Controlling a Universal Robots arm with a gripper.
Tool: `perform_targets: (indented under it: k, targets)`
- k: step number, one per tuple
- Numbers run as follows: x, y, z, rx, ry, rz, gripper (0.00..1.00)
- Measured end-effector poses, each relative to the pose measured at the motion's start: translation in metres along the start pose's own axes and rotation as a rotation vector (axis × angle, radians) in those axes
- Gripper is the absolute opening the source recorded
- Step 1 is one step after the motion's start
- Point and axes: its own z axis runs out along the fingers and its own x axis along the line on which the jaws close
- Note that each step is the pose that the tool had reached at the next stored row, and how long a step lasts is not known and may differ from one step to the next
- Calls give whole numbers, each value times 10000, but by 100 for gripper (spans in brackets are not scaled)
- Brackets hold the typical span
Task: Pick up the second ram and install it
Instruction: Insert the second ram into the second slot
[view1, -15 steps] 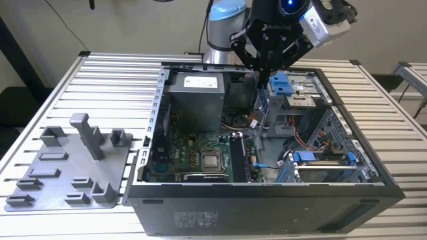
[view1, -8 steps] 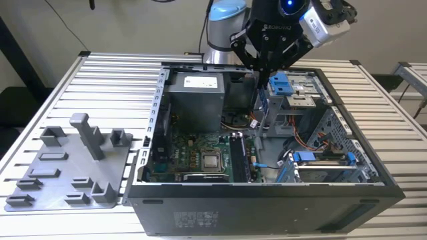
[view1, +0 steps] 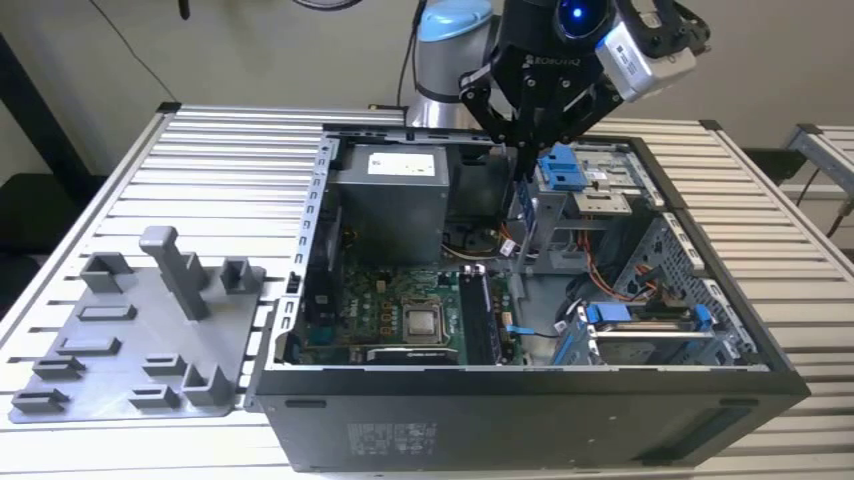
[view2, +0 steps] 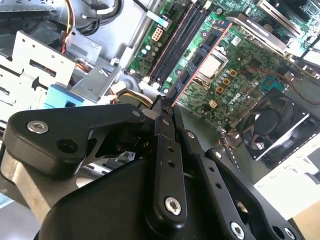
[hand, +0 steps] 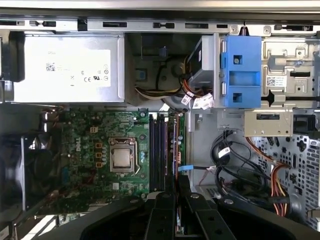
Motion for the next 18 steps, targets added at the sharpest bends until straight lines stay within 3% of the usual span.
perform_targets:
  k: [18]
  targets:
    - [13, -3, 91, 0, 0, 0, 14]
